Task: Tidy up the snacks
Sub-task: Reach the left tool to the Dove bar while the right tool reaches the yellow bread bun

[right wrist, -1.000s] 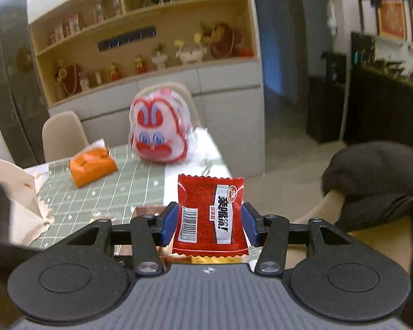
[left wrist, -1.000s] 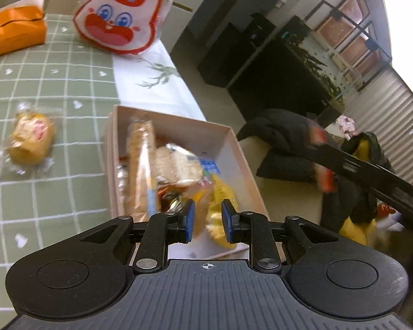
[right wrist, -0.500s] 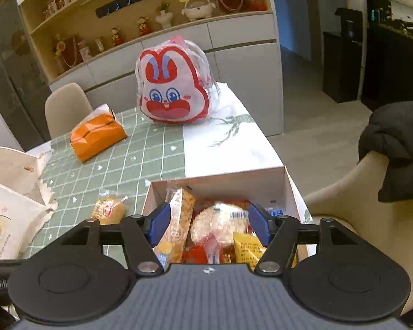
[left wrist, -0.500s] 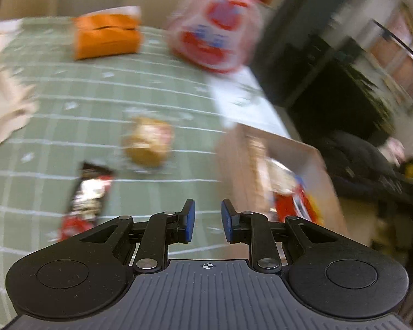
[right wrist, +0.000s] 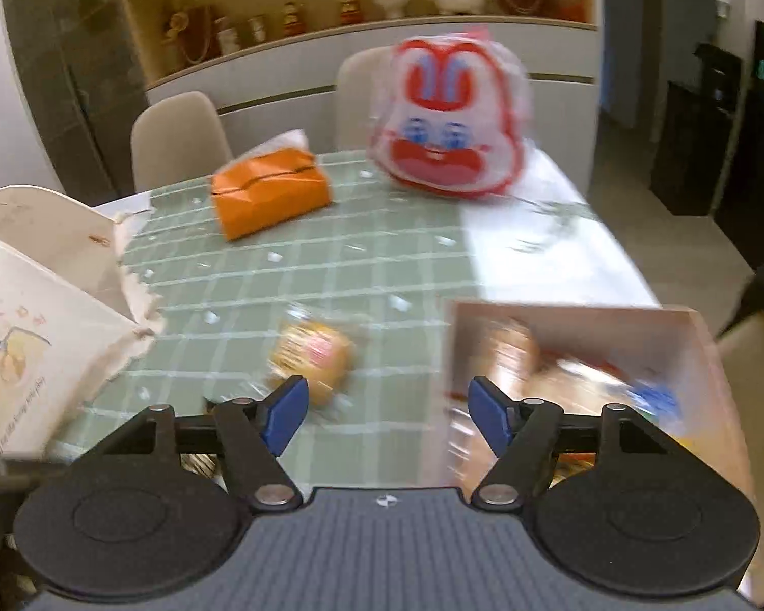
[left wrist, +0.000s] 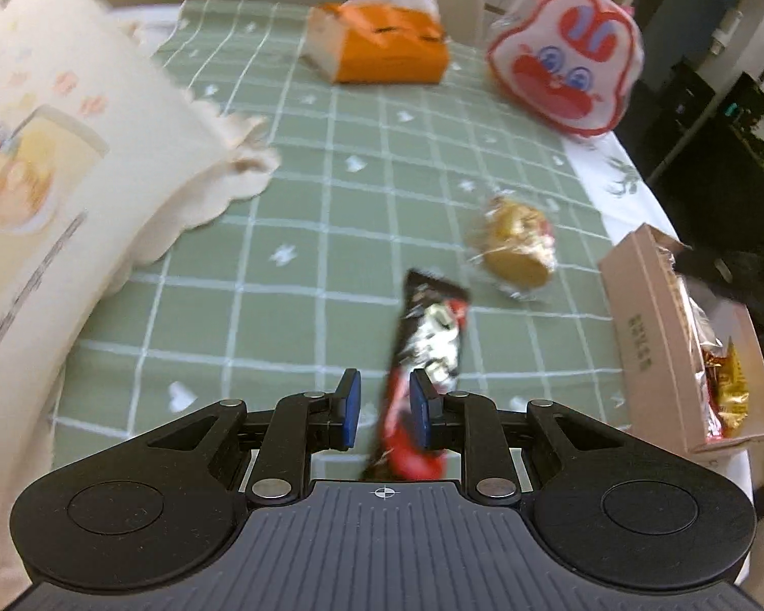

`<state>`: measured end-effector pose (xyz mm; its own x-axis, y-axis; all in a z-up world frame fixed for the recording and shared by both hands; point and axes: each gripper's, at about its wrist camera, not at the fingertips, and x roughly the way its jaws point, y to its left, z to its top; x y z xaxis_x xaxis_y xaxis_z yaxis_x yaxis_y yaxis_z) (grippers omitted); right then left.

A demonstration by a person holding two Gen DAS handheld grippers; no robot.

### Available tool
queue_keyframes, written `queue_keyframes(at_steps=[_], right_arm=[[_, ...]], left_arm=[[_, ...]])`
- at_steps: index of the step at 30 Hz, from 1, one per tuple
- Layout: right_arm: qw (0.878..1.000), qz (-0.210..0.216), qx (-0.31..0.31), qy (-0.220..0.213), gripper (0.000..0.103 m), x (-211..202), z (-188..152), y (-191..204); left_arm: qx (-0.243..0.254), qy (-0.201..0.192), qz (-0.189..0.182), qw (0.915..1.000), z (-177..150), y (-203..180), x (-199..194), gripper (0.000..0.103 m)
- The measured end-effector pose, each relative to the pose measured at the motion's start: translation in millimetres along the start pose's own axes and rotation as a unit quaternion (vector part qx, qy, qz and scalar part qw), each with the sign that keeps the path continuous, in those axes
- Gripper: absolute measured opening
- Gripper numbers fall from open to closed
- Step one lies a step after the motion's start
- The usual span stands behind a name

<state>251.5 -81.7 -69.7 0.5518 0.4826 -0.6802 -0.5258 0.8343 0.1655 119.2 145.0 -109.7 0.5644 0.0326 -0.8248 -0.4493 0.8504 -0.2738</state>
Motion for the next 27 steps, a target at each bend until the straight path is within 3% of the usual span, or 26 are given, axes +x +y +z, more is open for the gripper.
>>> queue_keyframes(at_steps=[8, 14, 18, 22, 27], right_arm=[[0.994, 0.013, 0.069, 0.083, 0.071, 108, 25, 40], [0.993, -0.015, 0.043, 0.112, 0.070, 150, 14, 59], [0.994, 0.002, 0.028, 0.107, 0.052, 130, 8, 61], [0.996, 0.028, -0.003, 0.082, 0.051, 81, -11, 64], [0.995, 0.046, -0.021, 0.083, 0.051, 20, -53, 61]], left_arm=[[0.008, 0.037, -0.028, 0.9989, -11, 37, -6, 0.024], [0.020, 0.050, -0.026, 0.9982, -14, 46, -5, 0.024], [0.034, 0.052, -0.033, 0.9975, -10, 35, -1, 0.024], [0.048, 0.054, -0.036, 0.9967, -2, 19, 12, 0.025], [0.050, 0.049, -0.021, 0.9973, 8, -2, 30, 0.025]])
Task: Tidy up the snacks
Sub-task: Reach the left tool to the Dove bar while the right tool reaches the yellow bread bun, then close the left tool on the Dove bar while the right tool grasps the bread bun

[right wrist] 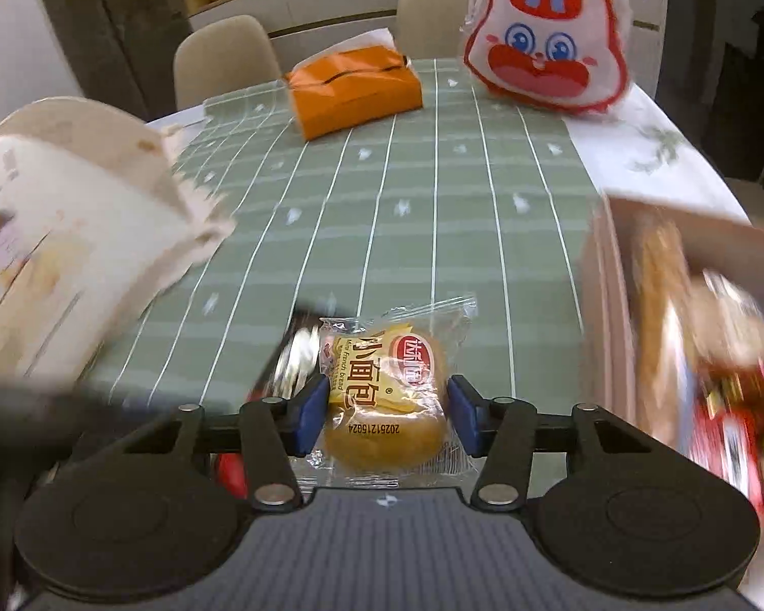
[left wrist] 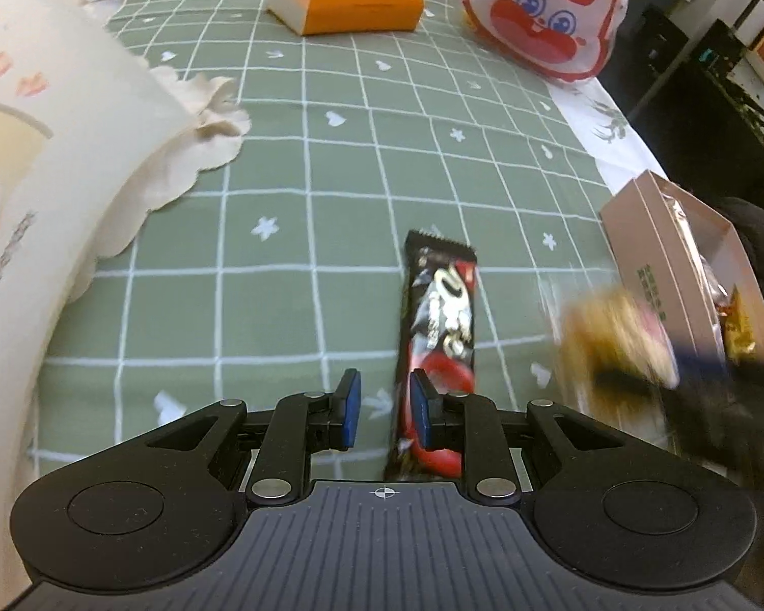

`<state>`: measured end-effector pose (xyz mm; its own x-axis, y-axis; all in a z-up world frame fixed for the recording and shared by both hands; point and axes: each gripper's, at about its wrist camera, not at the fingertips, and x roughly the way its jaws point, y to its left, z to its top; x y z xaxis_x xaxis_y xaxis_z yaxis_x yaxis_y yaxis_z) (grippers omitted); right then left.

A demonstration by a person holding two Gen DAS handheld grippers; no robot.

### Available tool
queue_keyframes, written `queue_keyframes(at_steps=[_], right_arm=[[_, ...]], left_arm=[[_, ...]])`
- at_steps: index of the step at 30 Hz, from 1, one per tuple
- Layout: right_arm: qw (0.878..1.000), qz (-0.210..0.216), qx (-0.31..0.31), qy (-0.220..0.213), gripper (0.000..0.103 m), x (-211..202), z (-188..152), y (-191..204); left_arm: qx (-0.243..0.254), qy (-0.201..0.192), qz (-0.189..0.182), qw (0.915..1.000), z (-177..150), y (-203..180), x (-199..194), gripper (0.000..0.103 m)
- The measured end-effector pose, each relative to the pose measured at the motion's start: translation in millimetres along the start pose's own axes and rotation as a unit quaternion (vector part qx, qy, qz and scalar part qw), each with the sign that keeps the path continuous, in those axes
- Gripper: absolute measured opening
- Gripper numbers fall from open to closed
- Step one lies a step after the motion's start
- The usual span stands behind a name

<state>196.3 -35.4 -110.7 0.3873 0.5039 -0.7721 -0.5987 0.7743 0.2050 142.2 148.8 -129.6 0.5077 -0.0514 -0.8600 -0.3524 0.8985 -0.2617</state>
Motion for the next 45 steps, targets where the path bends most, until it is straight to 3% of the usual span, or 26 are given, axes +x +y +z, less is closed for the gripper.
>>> queue_keyframes(at_steps=[3, 6, 10, 16, 23, 30, 37, 45], right_arm=[[1.000, 0.011, 0.009, 0.013, 0.051, -24, -33, -7], [1.000, -0.013, 0.013, 0.015, 0.051, -37, -59, -17], [0.998, -0.032, 0.055, 0.028, 0.051, -42, -82, -38], [0.997, -0.029, 0.068, 0.036, 0.059, -48, -105, -43], [0.997, -0.029, 0.055, 0.036, 0.074, -41, -107, -37], [0.998, -0.036, 0.034, 0.047, 0.086, -32, -100, -26], [0.998, -0.031, 0.004, 0.050, 0.086, -23, -93, -21], [0.997, -0.030, -0.030, 0.057, 0.089, -15, -90, 0]], left_arm=[[0.009, 0.005, 0.005, 0.9999, 7, -11, 10, 0.025], [0.015, 0.001, 0.014, 0.9998, 12, -21, 16, 0.027], [0.044, 0.005, 0.033, 0.9985, 13, -42, 21, 0.039], [0.099, 0.004, 0.066, 0.9929, 5, -65, 26, 0.042], [0.073, 0.012, 0.040, 0.9965, -10, -51, 14, 0.042], [0.056, 0.036, 0.020, 0.9976, -47, -38, -13, 0.040], [0.043, 0.053, 0.008, 0.9977, -78, -29, -31, 0.038], [0.078, 0.047, 0.028, 0.9954, -89, -39, -34, 0.039]])
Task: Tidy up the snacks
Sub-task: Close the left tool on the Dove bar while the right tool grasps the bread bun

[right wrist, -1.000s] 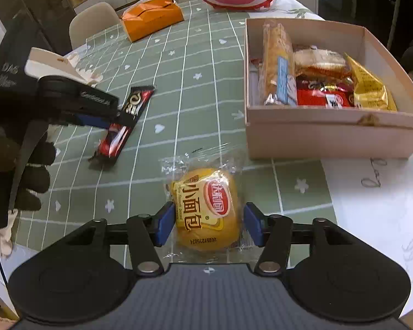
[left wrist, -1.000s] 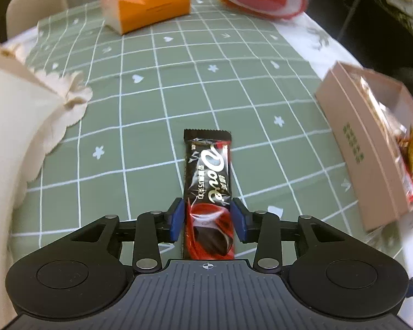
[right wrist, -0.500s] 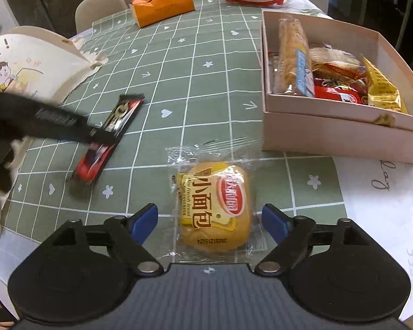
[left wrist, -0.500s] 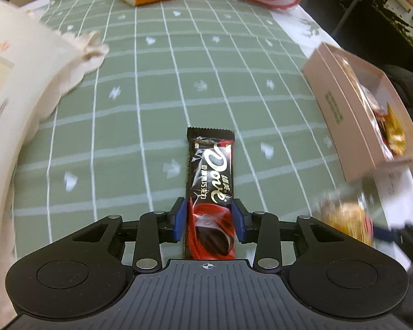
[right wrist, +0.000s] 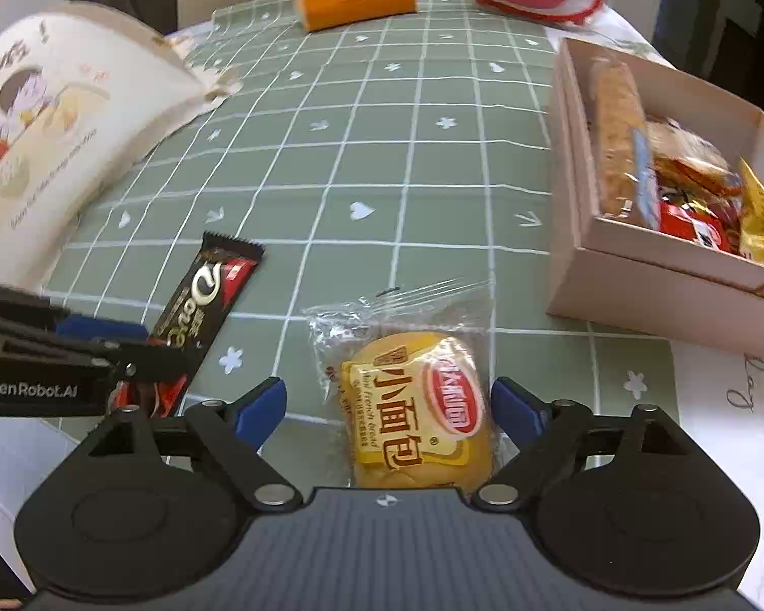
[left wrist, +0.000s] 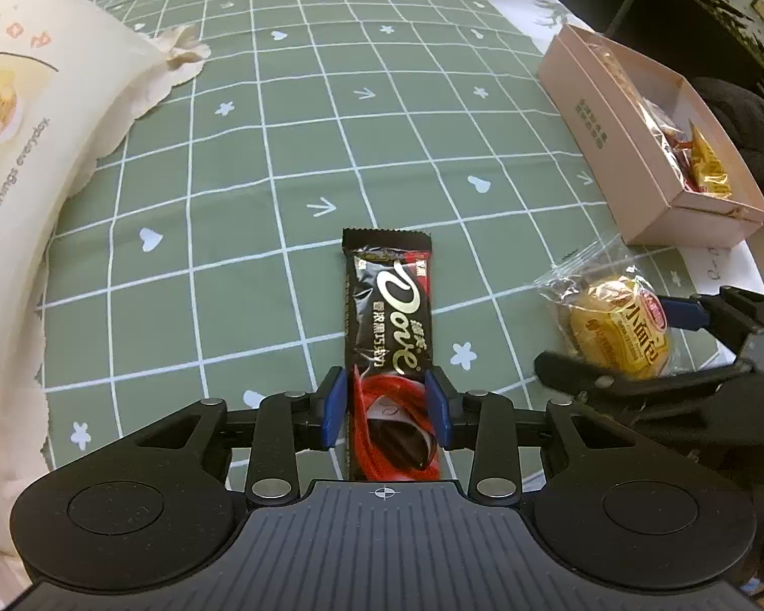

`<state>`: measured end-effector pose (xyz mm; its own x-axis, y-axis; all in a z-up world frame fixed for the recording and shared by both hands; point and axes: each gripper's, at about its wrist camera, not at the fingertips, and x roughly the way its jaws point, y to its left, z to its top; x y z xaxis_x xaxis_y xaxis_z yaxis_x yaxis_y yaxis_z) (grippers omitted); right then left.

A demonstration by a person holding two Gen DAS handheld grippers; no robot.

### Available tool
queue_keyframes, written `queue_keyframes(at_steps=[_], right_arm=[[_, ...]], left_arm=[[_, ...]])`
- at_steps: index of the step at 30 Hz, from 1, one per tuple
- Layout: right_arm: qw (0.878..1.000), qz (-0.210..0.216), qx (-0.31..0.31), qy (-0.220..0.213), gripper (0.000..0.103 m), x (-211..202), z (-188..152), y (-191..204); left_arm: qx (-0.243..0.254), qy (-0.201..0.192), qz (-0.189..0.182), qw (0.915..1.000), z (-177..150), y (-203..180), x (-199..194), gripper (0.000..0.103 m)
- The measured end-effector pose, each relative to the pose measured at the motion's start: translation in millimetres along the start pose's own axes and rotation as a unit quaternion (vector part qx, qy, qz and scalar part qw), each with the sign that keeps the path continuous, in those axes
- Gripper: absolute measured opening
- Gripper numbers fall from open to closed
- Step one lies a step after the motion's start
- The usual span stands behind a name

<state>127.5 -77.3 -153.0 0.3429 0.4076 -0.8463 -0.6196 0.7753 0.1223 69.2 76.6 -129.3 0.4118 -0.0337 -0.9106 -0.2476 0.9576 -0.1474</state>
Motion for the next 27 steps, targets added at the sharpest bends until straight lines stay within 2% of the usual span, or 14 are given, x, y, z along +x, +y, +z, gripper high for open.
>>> queue_keyframes(at_steps=[8, 13, 16, 20, 22, 24, 27], right_arm=[[0.999, -0.019, -0.034, -0.017, 0.090, -4, -18, 9], [0.999, -0.019, -0.030, -0.032, 0.103, -2, -27, 11], [0.998, -0.033, -0.023, -0.039, 0.103, -3, -32, 14], [0.999, -0.018, -0.044, -0.025, 0.103, -3, -29, 12], [0.998, -0.014, -0.048, -0.024, 0.097, -7, -29, 7], [0.998, -0.025, -0.042, -0.035, 0.074, -12, -30, 1], [0.998, -0.035, -0.017, -0.039, 0.066, -21, -31, -12]], left_arm=[[0.016, -0.001, 0.007, 0.9998, 10, -7, 8, 0.043], [0.028, -0.002, 0.016, 0.9995, 10, -11, 9, 0.044], [0.025, -0.008, 0.019, 0.9995, 8, -12, 8, 0.044], [0.026, -0.021, 0.020, 0.9992, 4, -12, 6, 0.044], [0.019, -0.025, 0.017, 0.9994, 2, -11, 5, 0.043], [0.018, -0.023, 0.017, 0.9994, -2, -13, 3, 0.043], [0.036, -0.020, 0.014, 0.9991, -11, -23, 0, 0.043]])
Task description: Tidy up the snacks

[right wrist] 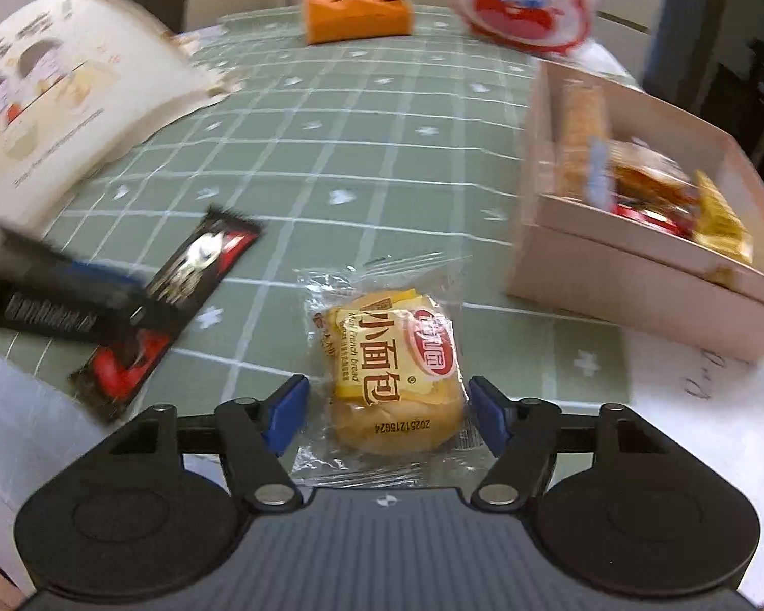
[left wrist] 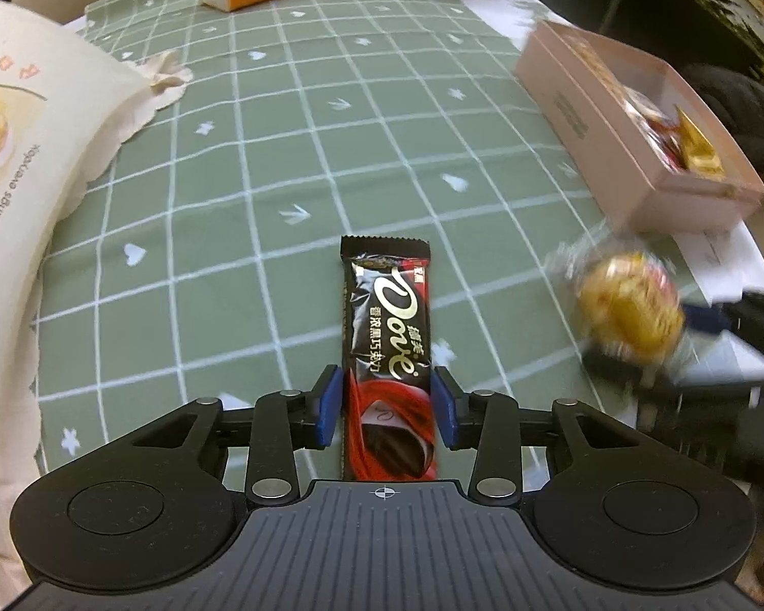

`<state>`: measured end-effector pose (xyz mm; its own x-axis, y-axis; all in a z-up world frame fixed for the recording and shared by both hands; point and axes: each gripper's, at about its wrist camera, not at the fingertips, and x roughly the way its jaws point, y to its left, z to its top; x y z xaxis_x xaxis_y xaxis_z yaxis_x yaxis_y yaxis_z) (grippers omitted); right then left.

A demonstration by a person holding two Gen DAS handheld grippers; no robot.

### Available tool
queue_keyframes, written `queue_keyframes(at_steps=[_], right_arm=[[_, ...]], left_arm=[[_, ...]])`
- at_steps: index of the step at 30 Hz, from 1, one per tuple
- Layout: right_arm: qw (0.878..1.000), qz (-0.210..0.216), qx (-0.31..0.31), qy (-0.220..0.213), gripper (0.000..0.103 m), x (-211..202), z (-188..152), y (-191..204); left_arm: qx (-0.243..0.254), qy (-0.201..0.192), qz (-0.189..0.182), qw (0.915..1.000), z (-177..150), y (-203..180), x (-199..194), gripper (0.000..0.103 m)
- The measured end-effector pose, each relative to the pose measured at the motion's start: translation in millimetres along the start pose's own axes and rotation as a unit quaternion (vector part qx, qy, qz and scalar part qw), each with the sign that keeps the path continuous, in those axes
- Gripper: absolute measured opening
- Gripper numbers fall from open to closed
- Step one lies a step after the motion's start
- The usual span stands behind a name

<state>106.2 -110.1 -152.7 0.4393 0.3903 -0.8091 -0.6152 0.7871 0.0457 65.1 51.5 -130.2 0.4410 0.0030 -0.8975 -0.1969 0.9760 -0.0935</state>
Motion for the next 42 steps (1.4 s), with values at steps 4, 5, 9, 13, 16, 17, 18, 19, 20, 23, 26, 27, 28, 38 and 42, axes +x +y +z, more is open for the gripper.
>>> queue_keyframes(at_steps=[4, 5, 9, 13, 16, 17, 18, 19, 20, 23, 26, 27, 28, 38, 42], right_arm=[[0.999, -0.012, 0.032, 0.003, 0.060, -9, -5, -19], [0.999, -0.016, 0.037, 0.005, 0.059, -11, -7, -22], [0.999, -0.017, 0.034, 0.015, 0.058, -21, -19, -27], [1.000, -0.007, 0.011, 0.025, 0.058, -34, -36, -22], [1.000, 0.000, 0.002, 0.028, 0.056, -48, -47, -23], [1.000, 0.002, 0.004, 0.027, 0.056, -52, -48, -24], [1.000, 0.000, 0.006, 0.025, 0.055, -56, -49, -27], [1.000, -0.005, 0.010, 0.022, 0.055, -60, -50, -29], [1.000, -0.011, 0.013, 0.019, 0.054, -62, -49, -31], [0.999, -0.032, 0.035, 0.007, 0.054, -72, -51, -37], [0.998, -0.048, 0.048, -0.001, 0.054, -75, -54, -38], [0.997, -0.058, 0.054, 0.003, 0.054, -73, -54, -36], [0.996, -0.064, 0.062, 0.008, 0.054, -73, -54, -36], [0.993, -0.097, 0.072, -0.004, 0.053, -82, -55, -28], [0.993, -0.092, 0.069, -0.009, 0.053, -76, -53, -36]], left_arm=[[0.021, 0.006, -0.023, 0.9995, -14, -19, -5, 0.042], [0.025, 0.006, -0.026, 0.9993, -17, -23, -6, 0.042], [0.017, 0.003, -0.037, 0.9992, -29, -38, -9, 0.042], [-0.003, -0.006, -0.053, 0.9986, -42, -51, -13, 0.042], [-0.021, 0.003, -0.063, 0.9978, -47, -60, -15, 0.041], [-0.020, 0.007, -0.070, 0.9973, -48, -62, -15, 0.033], [-0.014, 0.008, -0.072, 0.9973, -48, -65, -15, 0.028], [-0.009, 0.006, -0.075, 0.9971, -48, -67, -16, 0.022], [-0.003, 0.006, -0.077, 0.9970, -47, -69, -18, 0.015], [0.012, -0.001, -0.084, 0.9964, -46, -72, -21, 0.013], [0.033, 0.005, -0.072, 0.9969, -46, -74, -18, 0.015], [0.036, 0.008, -0.072, 0.9967, -46, -75, -19, 0.014], [0.040, 0.009, -0.072, 0.9965, -45, -75, -20, 0.015], [-0.010, 0.027, -0.135, 0.9904, -39, -45, -24, 0.019], [0.028, 0.005, -0.111, 0.9934, -50, -67, -38, 0.019]])
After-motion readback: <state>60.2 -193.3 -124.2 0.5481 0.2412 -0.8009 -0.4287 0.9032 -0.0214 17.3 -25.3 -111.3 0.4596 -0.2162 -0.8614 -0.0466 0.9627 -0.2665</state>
